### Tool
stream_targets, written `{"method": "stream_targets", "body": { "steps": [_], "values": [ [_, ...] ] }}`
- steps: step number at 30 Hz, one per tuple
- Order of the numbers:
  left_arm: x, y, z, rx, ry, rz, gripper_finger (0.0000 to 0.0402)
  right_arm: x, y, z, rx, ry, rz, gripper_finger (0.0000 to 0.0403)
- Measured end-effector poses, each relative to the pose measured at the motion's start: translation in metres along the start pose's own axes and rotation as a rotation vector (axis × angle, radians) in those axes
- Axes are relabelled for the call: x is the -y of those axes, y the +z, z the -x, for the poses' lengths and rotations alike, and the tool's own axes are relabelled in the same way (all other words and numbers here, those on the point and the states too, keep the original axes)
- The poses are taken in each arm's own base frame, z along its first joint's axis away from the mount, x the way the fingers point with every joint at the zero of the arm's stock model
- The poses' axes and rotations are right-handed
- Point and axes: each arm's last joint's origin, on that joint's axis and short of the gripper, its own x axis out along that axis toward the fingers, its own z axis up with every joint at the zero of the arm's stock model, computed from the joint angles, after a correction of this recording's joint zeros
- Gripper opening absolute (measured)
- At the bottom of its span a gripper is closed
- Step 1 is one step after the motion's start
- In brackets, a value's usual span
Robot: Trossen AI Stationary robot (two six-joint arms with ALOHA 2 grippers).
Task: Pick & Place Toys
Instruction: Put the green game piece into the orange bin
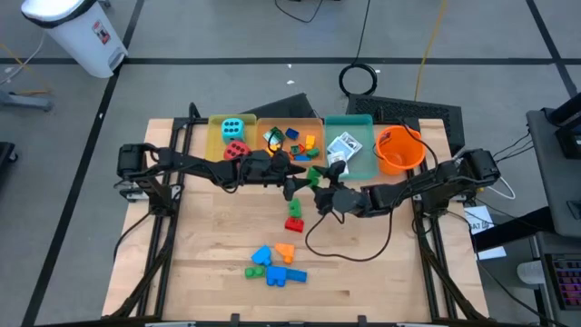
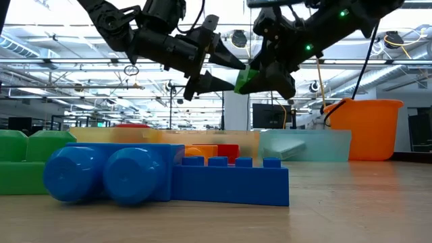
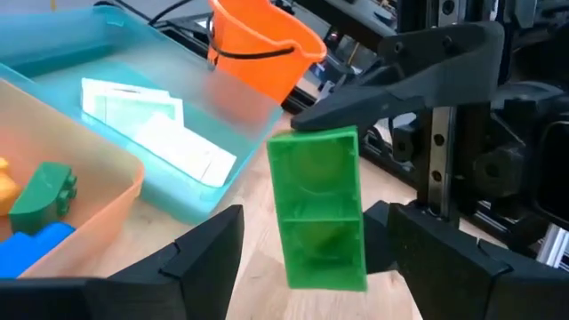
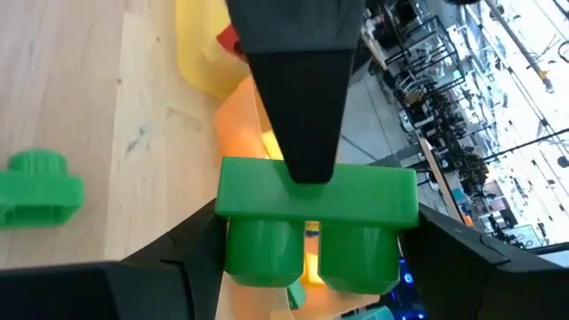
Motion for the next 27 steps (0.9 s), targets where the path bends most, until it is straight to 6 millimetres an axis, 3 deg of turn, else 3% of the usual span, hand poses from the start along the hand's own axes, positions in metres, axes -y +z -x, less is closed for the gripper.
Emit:
{"method": "stream_targets", "body": {
  "steps": [19, 22, 27],
  "values": [
    [0.010, -0.001, 0.000, 0.012, -0.050, 0.003, 0.0279, 0.000, 0.013, 0.005, 0.162, 0.075, -0.058, 0.0251],
    [0.010, -0.002, 0.000, -0.005, -0.080, 0.024, 0.0248, 0.000, 0.013, 0.005, 0.163, 0.076, -0.058, 0.0251],
    [0.010, -0.001, 0.000, -0.004, -0.089, 0.036, 0.0147, -0.001, 0.013, 0.004, 0.153, 0.077, -0.076, 0.0259]
  ]
}}
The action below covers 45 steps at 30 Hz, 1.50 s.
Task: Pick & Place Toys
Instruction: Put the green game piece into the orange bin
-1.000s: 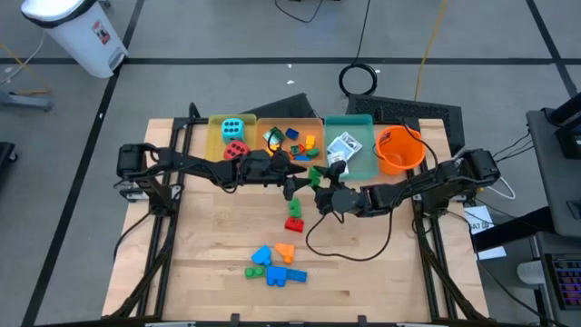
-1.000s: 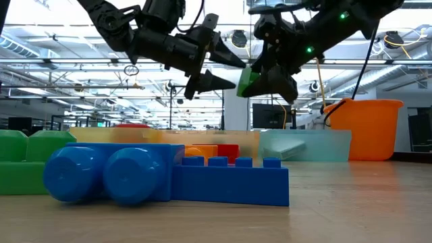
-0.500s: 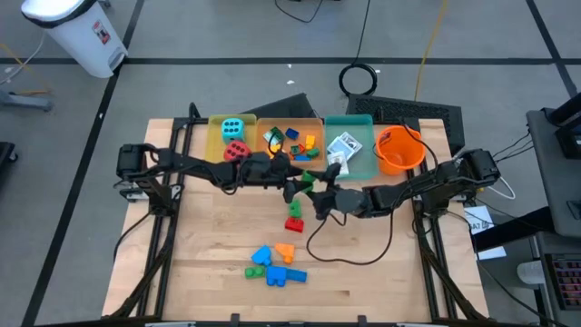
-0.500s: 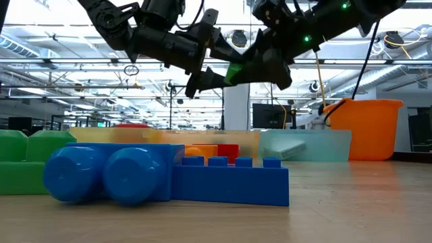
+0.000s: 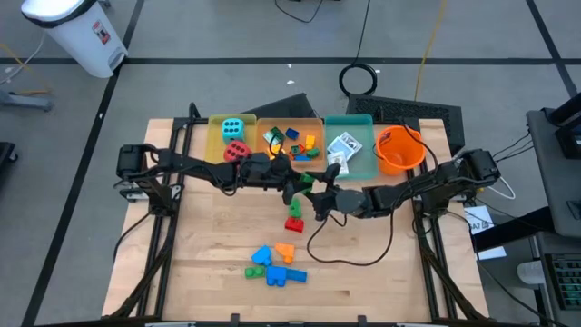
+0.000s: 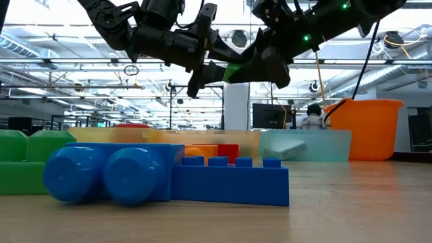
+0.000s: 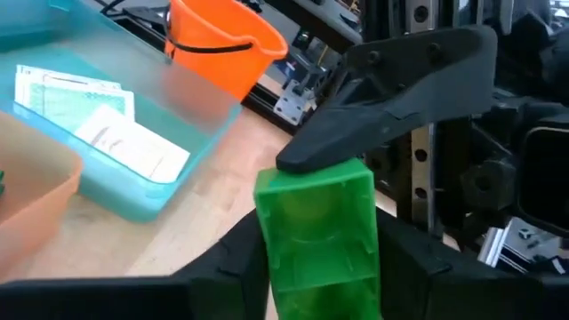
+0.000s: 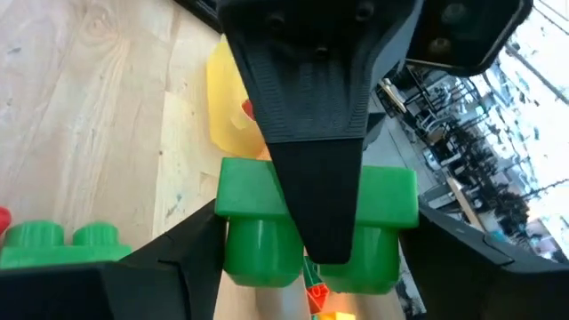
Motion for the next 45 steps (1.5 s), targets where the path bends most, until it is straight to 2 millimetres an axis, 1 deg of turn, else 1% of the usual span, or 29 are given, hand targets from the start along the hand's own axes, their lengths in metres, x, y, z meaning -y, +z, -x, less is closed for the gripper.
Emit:
{"method": "stream_targets", "body": {
  "steps": [3, 5, 9, 14, 16, 19, 22, 24, 29, 33, 36, 37, 38, 40, 42, 45],
  "values": [
    [-0.005, 0.002, 0.000, -0.005, 0.007, -0.016, 0.0144, -0.001, -0.001, 0.000, -0.004, 0.005, -0.069, 0.0280],
    [-0.009, 0.006, 0.004, -0.009, 0.021, -0.042, 0.0144, 0.002, 0.002, 0.005, 0.001, 0.015, -0.140, 0.0295],
    [-0.021, 0.029, 0.018, 0.055, 0.104, -0.073, 0.0144, 0.017, 0.007, 0.022, 0.020, 0.104, -0.241, 0.0311],
    [-0.028, 0.054, 0.037, 0.145, 0.178, -0.141, 0.0144, 0.044, 0.002, 0.050, -0.028, 0.111, -0.318, 0.0306],
    [-0.035, 0.062, 0.045, 0.176, 0.280, -0.185, 0.0144, 0.051, -0.004, 0.061, -0.018, 0.107, -0.345, 0.0300],
    [-0.051, 0.065, 0.051, 0.171, 0.445, -0.200, 0.0144, 0.058, -0.015, 0.073, 0.019, 0.092, -0.376, 0.0291],
    [-0.073, 0.061, 0.050, 0.127, 0.528, -0.174, 0.0144, 0.063, -0.022, 0.082, 0.089, 0.063, -0.402, 0.0284],
    [-0.088, 0.056, 0.046, 0.098, 0.568, -0.157, 0.0144, 0.063, -0.027, 0.084, 0.129, 0.042, -0.410, 0.0280],
    [-0.121, 0.031, 0.029, 0.023, 0.610, -0.075, 0.0144, 0.065, -0.041, 0.082, 0.147, -0.009, -0.424, 0.0274],
    [-0.137, 0.015, 0.018, -0.022, 0.567, -0.049, 0.0144, 0.067, -0.044, 0.078, 0.130, -0.021, -0.431, 0.0274],
    [-0.141, 0.012, 0.015, -0.018, 0.583, -0.045, 0.0144, 0.066, -0.043, 0.077, 0.153, 0.031, -0.436, 0.0274],
    [-0.142, 0.012, 0.015, -0.008, 0.601, -0.044, 0.0149, 0.065, -0.043, 0.078, 0.166, 0.056, -0.446, 0.0274],
    [-0.142, 0.012, 0.016, 0.000, 0.621, -0.046, 0.0168, 0.065, -0.042, 0.078, 0.176, 0.076, -0.452, 0.0274],
    [-0.141, 0.015, 0.018, 0.008, 0.635, -0.056, 0.0226, 0.064, -0.042, 0.078, 0.193, 0.110, -0.453, 0.0275],
    [-0.137, 0.020, 0.019, 0.017, 0.614, -0.083, 0.0290, 0.065, -0.041, 0.078, 0.200, 0.114, -0.456, 0.0274],
    [-0.130, 0.027, 0.024, 0.014, 0.571, -0.101, 0.0368, 0.065, -0.041, 0.078, 0.199, 0.113, -0.456, 0.0275]
  ]
}}
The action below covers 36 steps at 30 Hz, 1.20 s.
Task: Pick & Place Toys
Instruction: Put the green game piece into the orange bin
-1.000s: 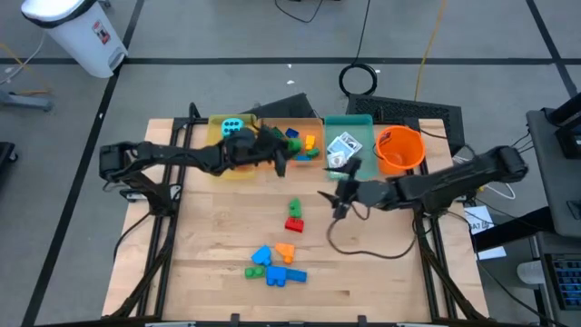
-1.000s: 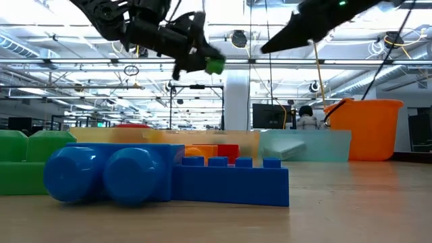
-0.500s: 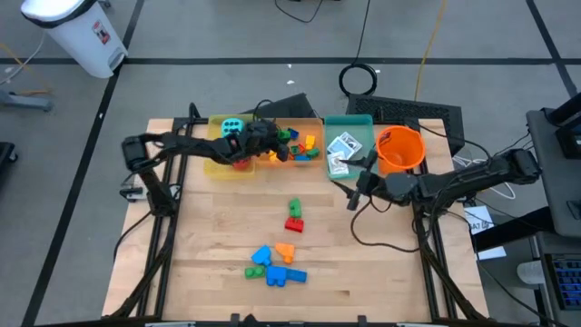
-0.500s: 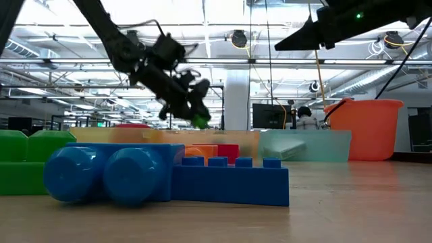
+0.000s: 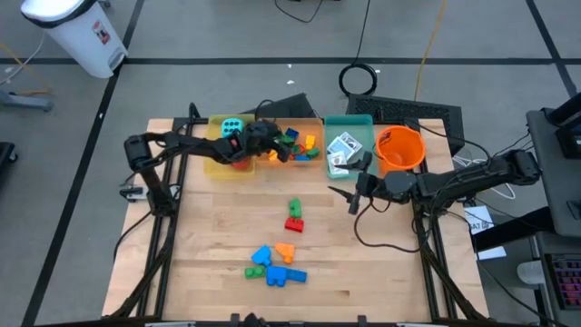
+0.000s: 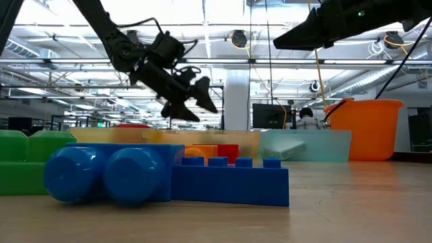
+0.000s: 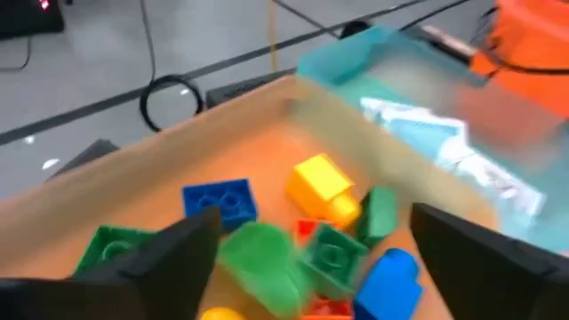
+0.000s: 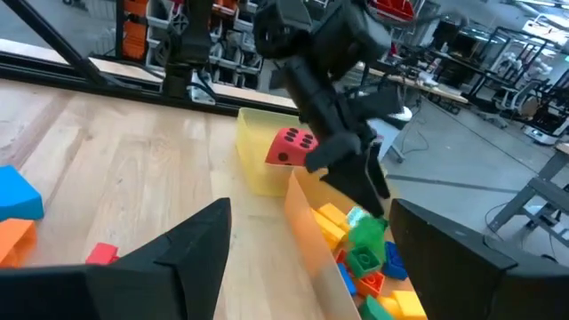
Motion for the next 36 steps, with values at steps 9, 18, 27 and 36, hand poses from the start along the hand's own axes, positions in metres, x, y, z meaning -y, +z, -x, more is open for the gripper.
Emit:
{"method": "stream_targets", "body": {
  "steps": [9, 18, 27, 36],
  "values": [
    [0.015, 0.041, 0.062, 0.002, -0.064, 0.019, 0.0330, 0.000, 0.000, 0.000, 0.002, 0.000, -0.023, 0.0283],
    [0.058, 0.044, 0.116, -0.036, -0.231, -0.099, 0.0297, -0.015, -0.013, -0.027, 0.013, 0.204, -0.138, 0.0283],
    [0.088, 0.024, 0.118, -0.042, -0.207, -0.199, 0.0296, -0.045, -0.045, -0.109, -0.265, 0.387, -0.118, 0.0284],
    [0.090, 0.023, 0.119, -0.038, -0.187, -0.199, 0.0296, -0.053, -0.080, -0.156, -0.425, 0.422, -0.053, 0.0284]
  ]
}}
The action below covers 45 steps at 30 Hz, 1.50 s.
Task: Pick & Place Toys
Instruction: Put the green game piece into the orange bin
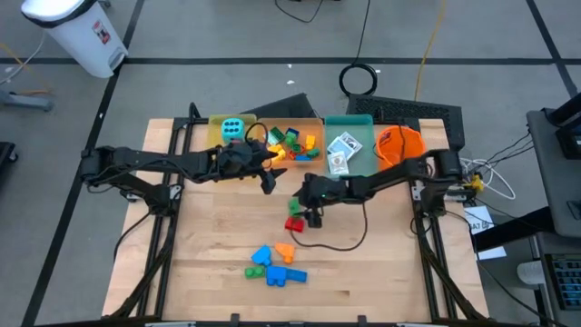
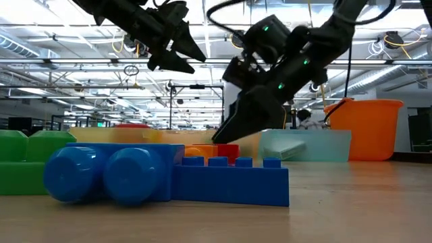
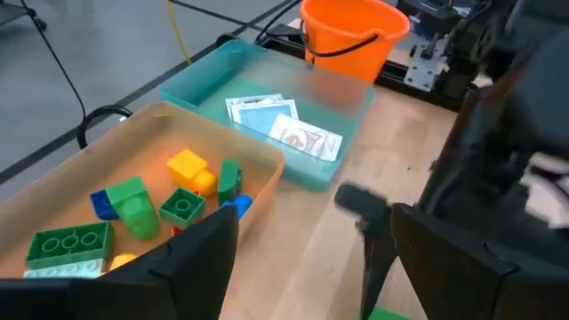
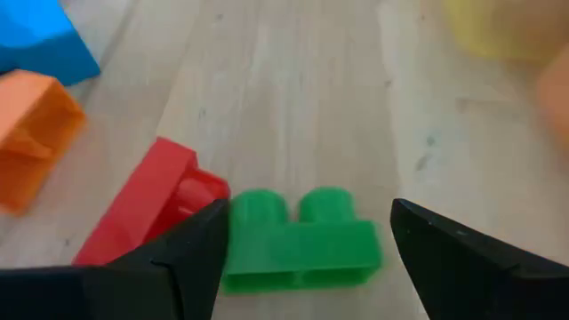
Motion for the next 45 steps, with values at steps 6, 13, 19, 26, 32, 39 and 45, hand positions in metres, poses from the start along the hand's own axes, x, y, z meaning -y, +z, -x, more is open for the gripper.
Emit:
{"method": "stream_targets", "body": {
  "steps": [6, 13, 19, 26, 32, 39, 45],
  "values": [
    [0.000, 0.000, 0.000, -0.001, 0.000, 0.000, 0.0296, 0.007, -0.011, -0.014, -0.016, 0.009, -0.005, 0.0284],
    [0.000, 0.000, 0.000, -0.001, 0.000, -0.001, 0.0296, 0.007, -0.013, -0.015, -0.021, 0.064, -0.011, 0.0281],
    [0.000, 0.000, 0.000, -0.001, 0.000, -0.001, 0.0296, -0.005, -0.014, -0.015, -0.032, 0.117, 0.117, 0.0265],
    [0.000, 0.000, 0.000, -0.001, 0.000, -0.001, 0.0296, -0.029, -0.013, -0.015, -0.094, -0.103, 0.437, 0.0259],
    [0.000, 0.000, 0.000, -0.001, 0.000, 0.000, 0.0296, -0.042, -0.010, -0.013, -0.126, -0.273, 0.642, 0.0258],
    [0.000, 0.000, 0.000, -0.001, 0.000, 0.001, 0.0296, -0.054, -0.007, -0.012, -0.086, -0.283, 0.692, 0.0258],
    [0.000, 0.000, 0.000, -0.002, 0.000, 0.003, 0.0296, -0.056, -0.006, -0.012, -0.077, -0.272, 0.687, 0.0258]
  ]
}}
